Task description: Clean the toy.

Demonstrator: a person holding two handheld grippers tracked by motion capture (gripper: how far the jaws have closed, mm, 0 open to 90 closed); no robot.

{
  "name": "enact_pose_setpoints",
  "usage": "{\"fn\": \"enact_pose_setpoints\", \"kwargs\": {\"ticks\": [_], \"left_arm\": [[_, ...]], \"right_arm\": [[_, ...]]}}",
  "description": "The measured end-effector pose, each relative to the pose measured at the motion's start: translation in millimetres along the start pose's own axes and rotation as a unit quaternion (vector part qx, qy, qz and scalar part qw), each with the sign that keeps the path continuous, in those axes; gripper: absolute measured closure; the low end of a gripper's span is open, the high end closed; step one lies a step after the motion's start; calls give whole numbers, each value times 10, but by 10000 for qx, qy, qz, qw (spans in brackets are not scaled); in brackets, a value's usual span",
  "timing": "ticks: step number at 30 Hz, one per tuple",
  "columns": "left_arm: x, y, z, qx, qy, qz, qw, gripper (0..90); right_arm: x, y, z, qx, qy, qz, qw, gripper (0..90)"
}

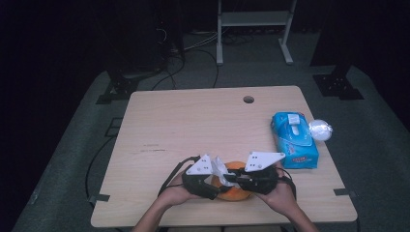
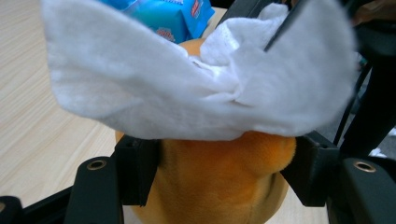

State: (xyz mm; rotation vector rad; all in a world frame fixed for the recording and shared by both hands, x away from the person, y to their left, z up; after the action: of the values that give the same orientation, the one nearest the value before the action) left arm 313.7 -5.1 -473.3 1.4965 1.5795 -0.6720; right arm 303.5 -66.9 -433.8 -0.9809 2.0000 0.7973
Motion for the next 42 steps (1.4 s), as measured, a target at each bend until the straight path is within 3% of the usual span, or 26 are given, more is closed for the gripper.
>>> {"fn": "enact_pose_setpoints", "kwargs": {"ticks": [3,8,11,13,15,16,18,21,28,31,33,36,40,42], "left_arm": [[42,27,-21,10,11,-69,10000,358],[92,27,-48,185,26,-174,9997,353],[57,39,-54,201,137,-193,9995,238],[-12,74,-67,82,-52,-213,9997,184],[-58,73,-66,68,-171,-214,9996,188],[-42,59,-59,58,-82,-79,9999,220],[-7,63,-65,28,-65,-70,10000,291],[53,108,-77,8,-8,-191,9998,342],[157,207,-138,6,32,-560,9984,358],[177,218,-144,-35,42,-524,9986,358],[195,238,-145,-92,-61,-609,9981,343],[221,261,-160,-77,-88,-691,9975,338],[241,279,-169,-98,-39,-728,9973,338],[233,275,-161,-99,-28,-730,9973,338]], "right_arm": [[13,-149,-56,232,-17,119,9997,795],[119,-476,-169,561,-46,546,9969,797],[150,-452,-126,470,-32,591,9971,799],[132,-373,-79,339,-59,534,9980,799],[106,-268,-28,178,-72,447,9988,799],[96,-237,-11,156,-74,384,9991,798],[84,-216,-2,265,-41,253,9993,798],[98,-288,-42,251,-70,388,9989,798],[240,-547,-118,359,-13,807,9961,798],[190,-492,-133,344,-79,780,9963,798],[156,-406,-125,224,-76,694,9973,798],[167,-377,-98,240,14,564,9981,798],[273,-547,-105,327,138,783,9963,797],[339,-646,-118,279,174,1052,9939,798]]}}
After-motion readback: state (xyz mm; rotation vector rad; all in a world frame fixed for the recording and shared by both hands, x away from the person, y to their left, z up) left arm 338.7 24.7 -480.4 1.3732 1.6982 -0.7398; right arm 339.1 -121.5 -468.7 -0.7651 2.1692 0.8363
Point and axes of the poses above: each handheld gripper's, and its own axes: z roughly forward along the jaws, x roughly out of its underside, y roughly to its left, the point moved 10 cm from there along z, roughly forward along the jaws, and after that the axes turned 13 degrees about z, right-handed, at the moved point
